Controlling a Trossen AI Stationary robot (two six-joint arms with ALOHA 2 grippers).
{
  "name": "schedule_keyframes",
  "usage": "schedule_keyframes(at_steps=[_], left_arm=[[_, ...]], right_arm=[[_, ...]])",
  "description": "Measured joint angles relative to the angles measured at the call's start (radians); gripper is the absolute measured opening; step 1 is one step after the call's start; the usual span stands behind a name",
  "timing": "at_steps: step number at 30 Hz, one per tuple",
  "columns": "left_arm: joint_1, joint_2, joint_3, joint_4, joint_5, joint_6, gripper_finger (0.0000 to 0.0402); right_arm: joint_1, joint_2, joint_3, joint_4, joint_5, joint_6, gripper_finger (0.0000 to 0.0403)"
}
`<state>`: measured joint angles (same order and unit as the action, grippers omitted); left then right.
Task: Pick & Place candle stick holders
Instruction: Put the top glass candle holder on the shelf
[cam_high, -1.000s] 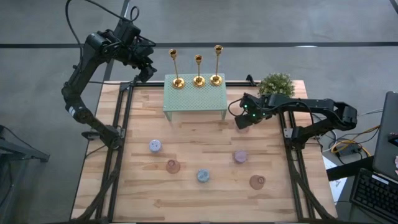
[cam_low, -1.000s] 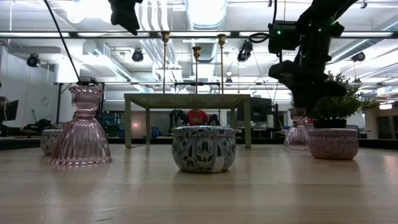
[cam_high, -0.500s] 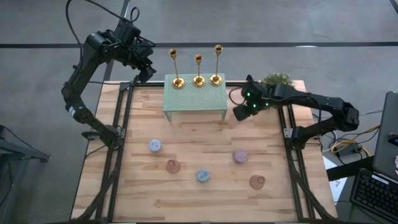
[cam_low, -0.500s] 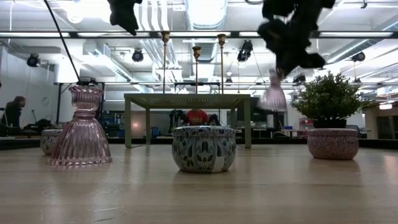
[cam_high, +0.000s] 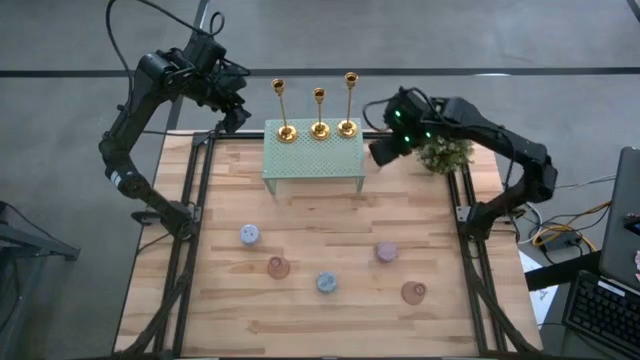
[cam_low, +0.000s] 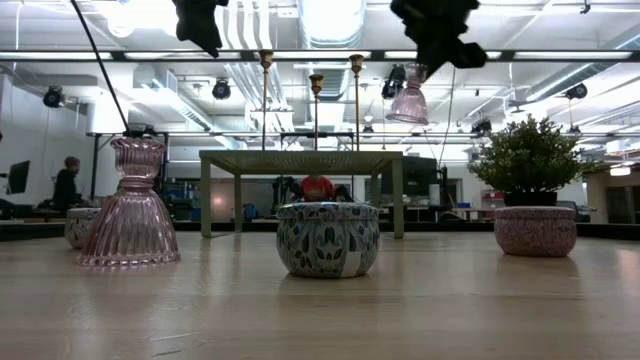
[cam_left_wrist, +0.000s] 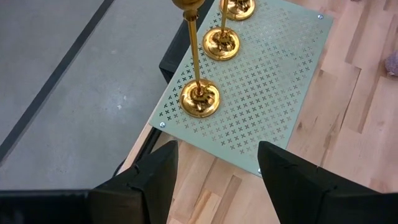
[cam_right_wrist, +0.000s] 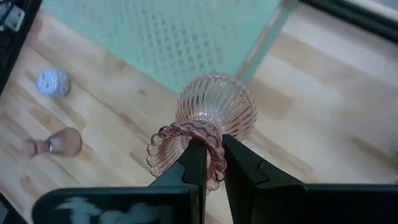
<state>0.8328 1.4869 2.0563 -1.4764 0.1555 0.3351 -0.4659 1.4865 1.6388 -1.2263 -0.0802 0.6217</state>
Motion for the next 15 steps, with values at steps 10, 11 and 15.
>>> schedule_keyframes(at_steps=[10,11,15], left_arm=[[0.000,0.000,0.000,0.000,0.000,0.000,0.0225],[0.000,0.000,0.000,0.000,0.000,0.000,0.0225],[0.000,0.000,0.000,0.000,0.000,-0.001,0.0225]], right_arm=[[-0.053,0.272,0.342,-0.161,-0.007,-0.075,0.0027],[-0.055,0.297,0.375,-0.176,-0.007,-0.079,0.0027],[-0.065,0.379,0.487,-0.231,-0.007,-0.084,0.0027]])
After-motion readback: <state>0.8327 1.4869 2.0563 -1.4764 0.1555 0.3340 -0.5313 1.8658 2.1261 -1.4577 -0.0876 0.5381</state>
